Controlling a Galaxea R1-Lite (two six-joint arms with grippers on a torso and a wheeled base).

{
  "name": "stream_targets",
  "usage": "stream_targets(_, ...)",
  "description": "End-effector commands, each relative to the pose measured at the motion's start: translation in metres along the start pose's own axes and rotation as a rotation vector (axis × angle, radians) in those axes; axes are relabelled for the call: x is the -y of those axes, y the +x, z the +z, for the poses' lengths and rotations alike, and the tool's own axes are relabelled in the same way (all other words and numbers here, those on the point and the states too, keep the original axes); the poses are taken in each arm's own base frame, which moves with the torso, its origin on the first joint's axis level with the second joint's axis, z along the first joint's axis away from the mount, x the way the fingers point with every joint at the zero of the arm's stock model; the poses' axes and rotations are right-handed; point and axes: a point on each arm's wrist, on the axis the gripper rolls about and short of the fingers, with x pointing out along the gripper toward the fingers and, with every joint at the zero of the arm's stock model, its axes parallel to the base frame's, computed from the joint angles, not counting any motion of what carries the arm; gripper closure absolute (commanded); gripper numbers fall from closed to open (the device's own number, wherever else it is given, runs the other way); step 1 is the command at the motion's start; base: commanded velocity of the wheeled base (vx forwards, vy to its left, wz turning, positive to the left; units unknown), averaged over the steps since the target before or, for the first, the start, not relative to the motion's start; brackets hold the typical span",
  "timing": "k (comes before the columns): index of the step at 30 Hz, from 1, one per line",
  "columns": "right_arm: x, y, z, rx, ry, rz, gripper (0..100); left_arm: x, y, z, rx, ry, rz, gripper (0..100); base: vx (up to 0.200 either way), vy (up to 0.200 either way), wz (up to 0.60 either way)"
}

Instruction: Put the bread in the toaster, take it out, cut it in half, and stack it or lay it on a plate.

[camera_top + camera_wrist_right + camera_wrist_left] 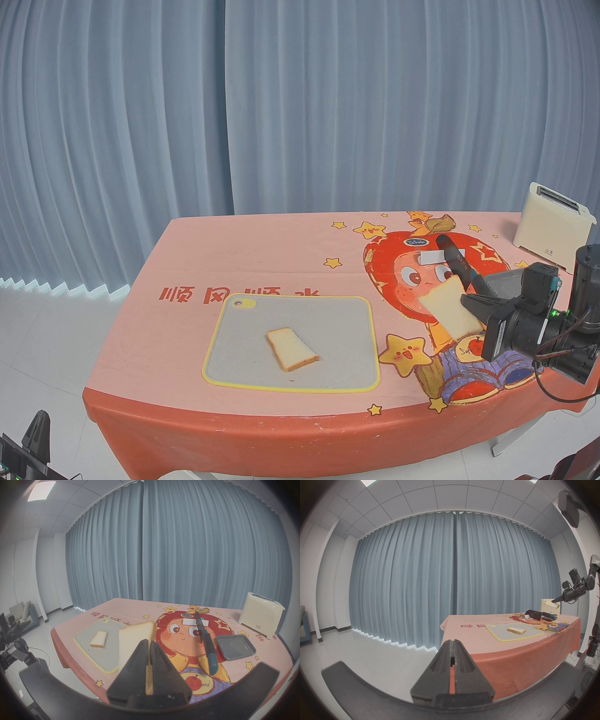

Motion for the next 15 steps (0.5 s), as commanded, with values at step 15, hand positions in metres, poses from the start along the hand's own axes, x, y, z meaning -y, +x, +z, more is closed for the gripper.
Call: stream_targets(15,-0.0003,0.0004,-0.0009,-0.004,-0.001,0.001,100,0.0000,0.0001,-0.0052,-0.001,0.000,0.001,100,0.000,-0.200,0.00)
